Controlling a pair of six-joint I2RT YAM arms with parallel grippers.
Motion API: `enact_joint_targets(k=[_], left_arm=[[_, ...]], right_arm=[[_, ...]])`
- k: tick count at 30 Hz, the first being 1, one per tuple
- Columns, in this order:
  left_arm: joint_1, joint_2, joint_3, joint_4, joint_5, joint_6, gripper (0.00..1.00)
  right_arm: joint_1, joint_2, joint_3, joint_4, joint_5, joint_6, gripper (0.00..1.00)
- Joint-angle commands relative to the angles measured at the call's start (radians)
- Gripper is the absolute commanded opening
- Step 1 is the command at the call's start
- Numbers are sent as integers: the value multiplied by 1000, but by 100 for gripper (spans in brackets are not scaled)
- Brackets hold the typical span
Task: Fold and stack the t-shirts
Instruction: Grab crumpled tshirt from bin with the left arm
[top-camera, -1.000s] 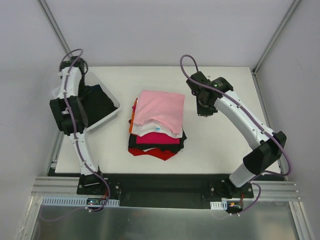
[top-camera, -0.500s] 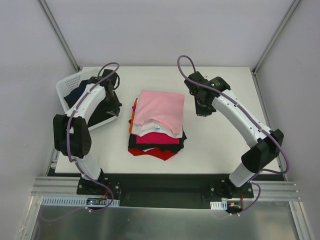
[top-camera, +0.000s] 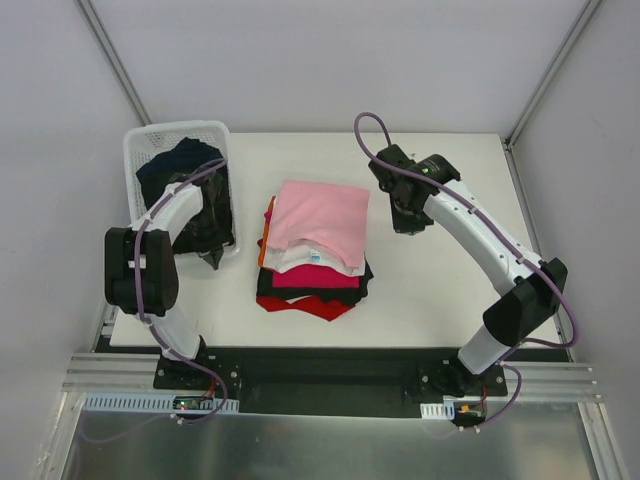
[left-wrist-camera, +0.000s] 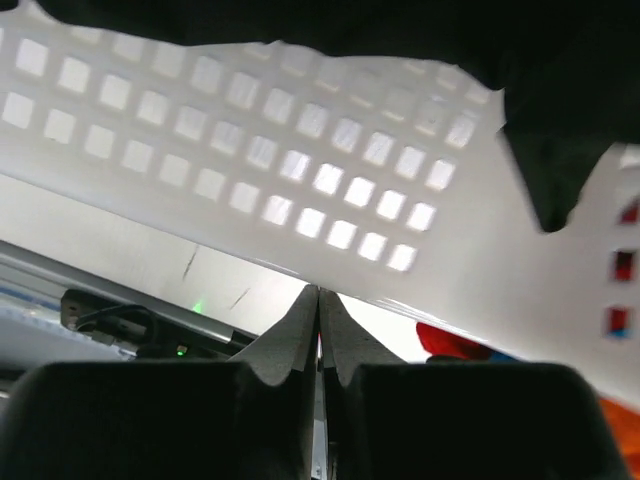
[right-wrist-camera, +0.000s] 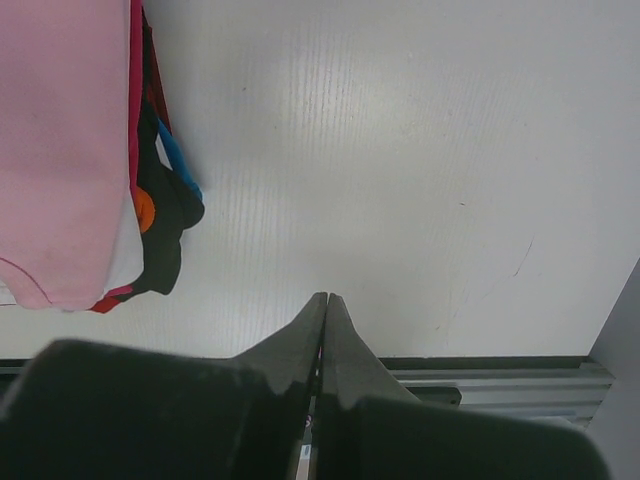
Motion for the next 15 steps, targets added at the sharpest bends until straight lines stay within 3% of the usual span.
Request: enact_joint_targets(k=[1,5,6,7,8,11,12,13,15], left_arm=[[15,6,174,-20,-52,50,0],[13,73,362,-70,-29,51,1],[13,101,396,-76,-29,53,8],[13,116,461,-92,-28,56,18],[13,130,494,-102,-23,59,42],[10,170,620,-161,11,59,76],[3,176,641,-171,11,60,95],[-2,175,669,-181,0,61,99],[-5,171,658,-182,-11,56,99]], right_arm=[[7,-30,12,-15,4,-16,1],[7,-30,11,-10,-6,-11,1],[5,-31,8,-10,-8,-10,1],[5,-34,6,-10,-8,-10,1],[7,-36,6,-10,-8,-8,1],[7,-46,1,-12,-3,-5,1],[7,-49,0,-12,0,-5,1],[7,-51,-2,-12,3,-3,1],[5,-56,-8,-12,6,-2,1]])
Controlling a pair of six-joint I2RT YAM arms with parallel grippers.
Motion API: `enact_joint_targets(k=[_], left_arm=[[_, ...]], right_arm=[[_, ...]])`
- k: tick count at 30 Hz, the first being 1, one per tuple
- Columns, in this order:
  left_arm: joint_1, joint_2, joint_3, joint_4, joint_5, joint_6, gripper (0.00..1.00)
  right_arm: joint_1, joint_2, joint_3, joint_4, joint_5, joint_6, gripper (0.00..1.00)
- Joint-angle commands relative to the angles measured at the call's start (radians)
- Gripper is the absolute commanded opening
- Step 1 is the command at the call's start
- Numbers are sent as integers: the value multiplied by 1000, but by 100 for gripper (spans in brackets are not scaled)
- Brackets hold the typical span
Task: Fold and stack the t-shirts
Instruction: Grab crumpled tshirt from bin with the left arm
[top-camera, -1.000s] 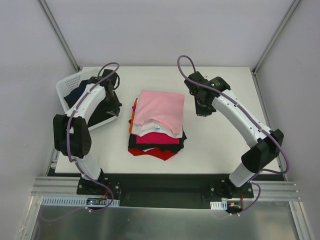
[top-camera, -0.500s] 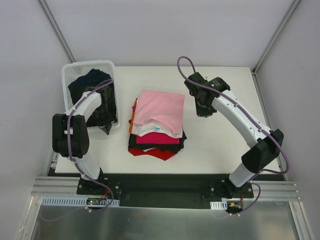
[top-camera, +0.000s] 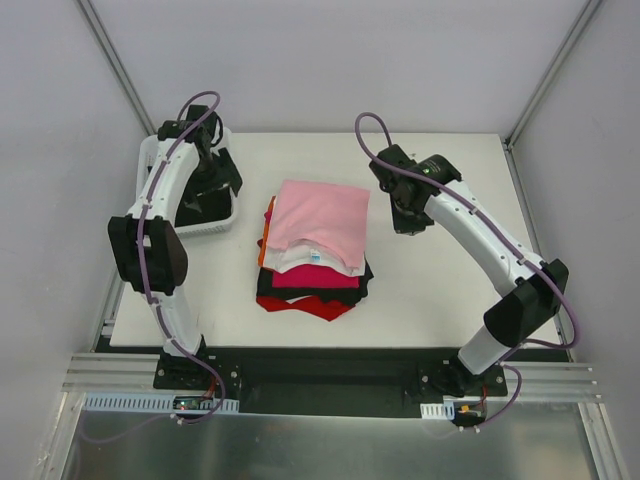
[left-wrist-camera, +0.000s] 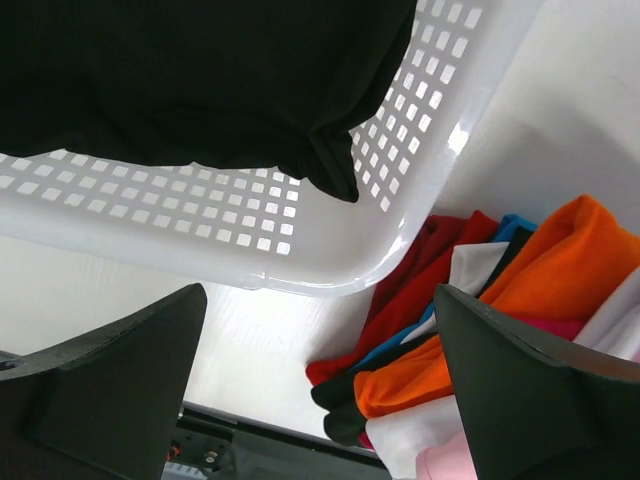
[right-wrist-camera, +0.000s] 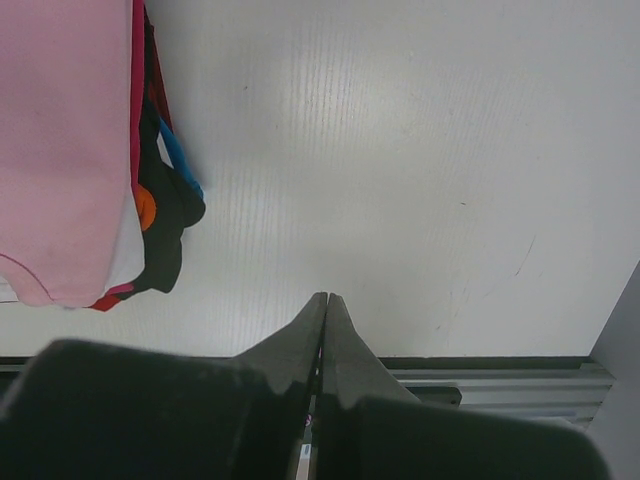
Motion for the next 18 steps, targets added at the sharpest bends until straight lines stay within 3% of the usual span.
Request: enact_joint_targets(k=[1,12,13,14,16,17,18], left_arm=[[-13,-5,18,-89,-6,6,99],[-91,-194,-442,51,54,-63,99],[-95,-206,-470,61,47,-66,92],[-95,-217,-494,72,39,-70,68],[-95,-215,-542,100,13,-69,37],[-95,-200,-548,109,13,-66,10],[-93,-189,-551,117,13,-63,0]], right_arm=[[8,-56,-8,-12,8,2,1],[10,-69,-38,-14,2,17,1],[8,-67,-38,-15,5,18,1],[8,-69,-39,-14,8,18,1],[8,-66,-38,-12,1,22,1],[10,-60,-38,-12,-2,20,1],[10,-58,-38,-12,-4,20,1]])
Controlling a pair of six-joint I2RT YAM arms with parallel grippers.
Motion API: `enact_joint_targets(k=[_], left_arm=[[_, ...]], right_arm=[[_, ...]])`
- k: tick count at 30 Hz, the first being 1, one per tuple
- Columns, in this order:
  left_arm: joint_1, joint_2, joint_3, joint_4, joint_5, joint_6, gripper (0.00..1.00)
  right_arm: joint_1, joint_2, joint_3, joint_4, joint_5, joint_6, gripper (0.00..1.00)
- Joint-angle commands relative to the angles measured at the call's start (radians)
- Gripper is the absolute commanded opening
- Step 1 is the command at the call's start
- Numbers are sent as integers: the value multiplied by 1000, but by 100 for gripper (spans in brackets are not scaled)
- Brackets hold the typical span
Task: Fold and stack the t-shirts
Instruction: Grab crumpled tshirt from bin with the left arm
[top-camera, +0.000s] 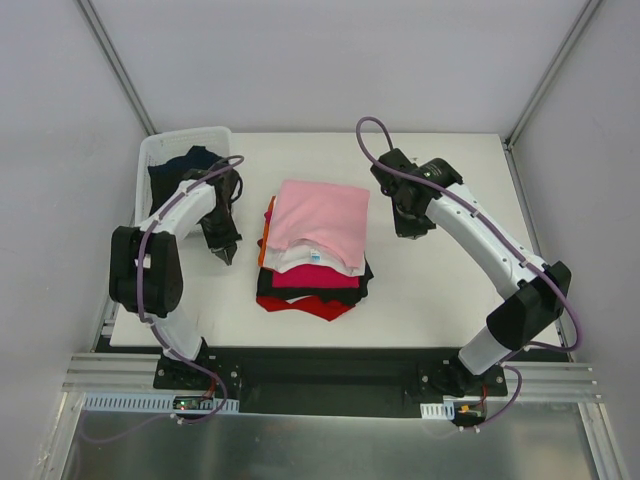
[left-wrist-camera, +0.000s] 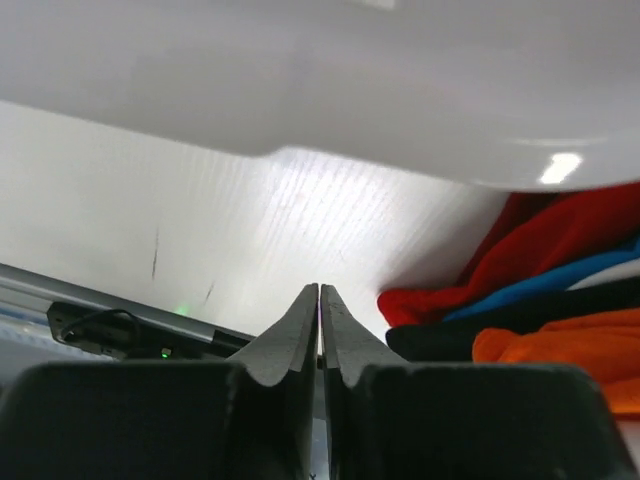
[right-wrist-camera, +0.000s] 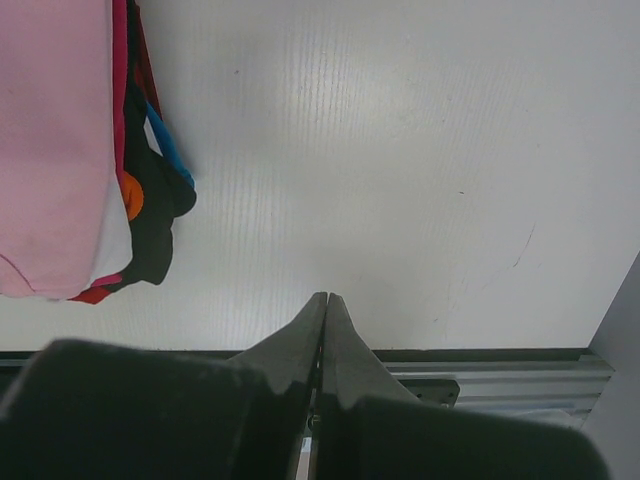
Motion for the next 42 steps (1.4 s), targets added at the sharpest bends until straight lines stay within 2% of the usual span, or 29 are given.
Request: enact_joint_targets(k=[1,11,17,27,34,38,42], left_arm=[[3,-11,-25,72,-29,-4,0],[34,239,173,102,8,16,0],[184,331,264,100,45,25,0],[414,385,399,68,-9,132,0],[437,425,486,46,14,144,0],[448,437,518,39,-44,160,0],[491,460,575,2,-19,154,0]], right_arm=[[10,-30,7,-12,-7,13,1],[15,-38,7,-40,27,15,1],[15,-49,10,-54,45,19,1],[15,-55,-4,-58,41,32,1],[19,-61,-4,-60,33,35,1],[22,-70,-4,-69,39,36,1],[22,-92,-27,-71,45,35,1]])
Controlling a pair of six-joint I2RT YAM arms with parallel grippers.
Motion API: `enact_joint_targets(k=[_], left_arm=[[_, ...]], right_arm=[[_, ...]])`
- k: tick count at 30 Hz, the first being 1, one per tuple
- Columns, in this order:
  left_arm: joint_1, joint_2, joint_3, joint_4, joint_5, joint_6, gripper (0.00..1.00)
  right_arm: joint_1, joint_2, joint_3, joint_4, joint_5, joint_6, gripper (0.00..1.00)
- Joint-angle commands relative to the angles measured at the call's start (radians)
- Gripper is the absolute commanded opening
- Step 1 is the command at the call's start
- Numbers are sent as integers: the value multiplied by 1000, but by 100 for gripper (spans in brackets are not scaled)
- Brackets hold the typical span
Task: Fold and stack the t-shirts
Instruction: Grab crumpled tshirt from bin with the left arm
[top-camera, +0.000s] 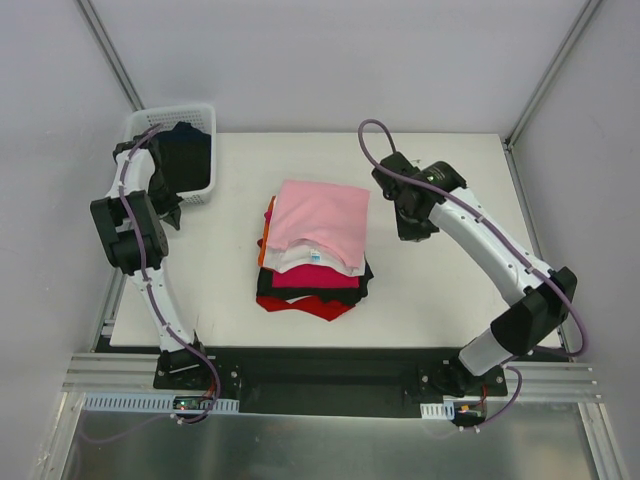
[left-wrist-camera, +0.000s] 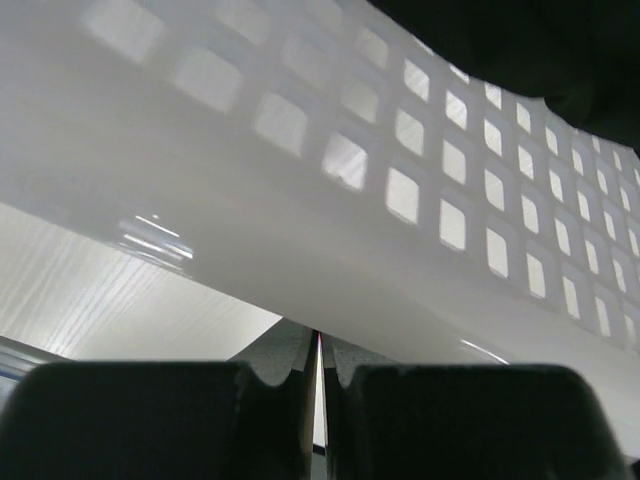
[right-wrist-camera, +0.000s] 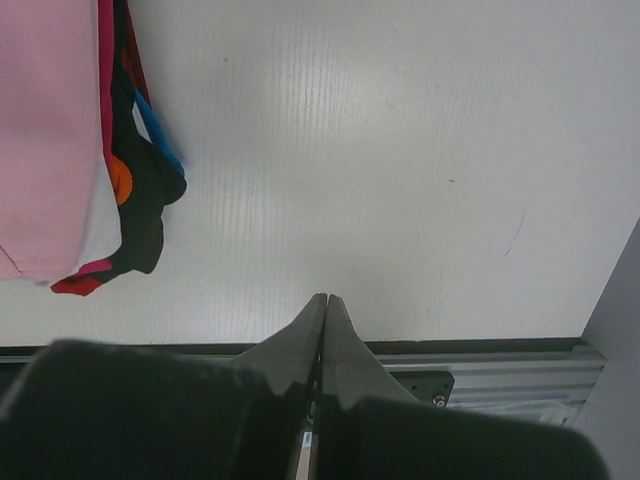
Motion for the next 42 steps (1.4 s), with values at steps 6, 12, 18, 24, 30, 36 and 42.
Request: enact_joint_targets(k=[6,12,18,24,30,36,42], left_arm=[[-46,-107,59,15,-138,-17,2],[-172,-217,141,-28,-185,-42,3],[-314,-271,169,89,-17,-28,5],[-322,-101,189,178,328,-34,0],[-322,38,255,233,463,9,0],[-321,125,304,247,462,38,0],[-296,109,230,215,232,30,0]], right_arm=[[9,-71,-29,-36,15,17,1],[14,-54,-30,-13,-8,17,1],[26,-44,-21,-7,-17,20,1],[32,-48,-23,-22,1,21,1],[32,-77,-46,-43,31,30,1],[32,-79,-44,-53,40,34,1],[32,-85,-50,-57,46,38,1]])
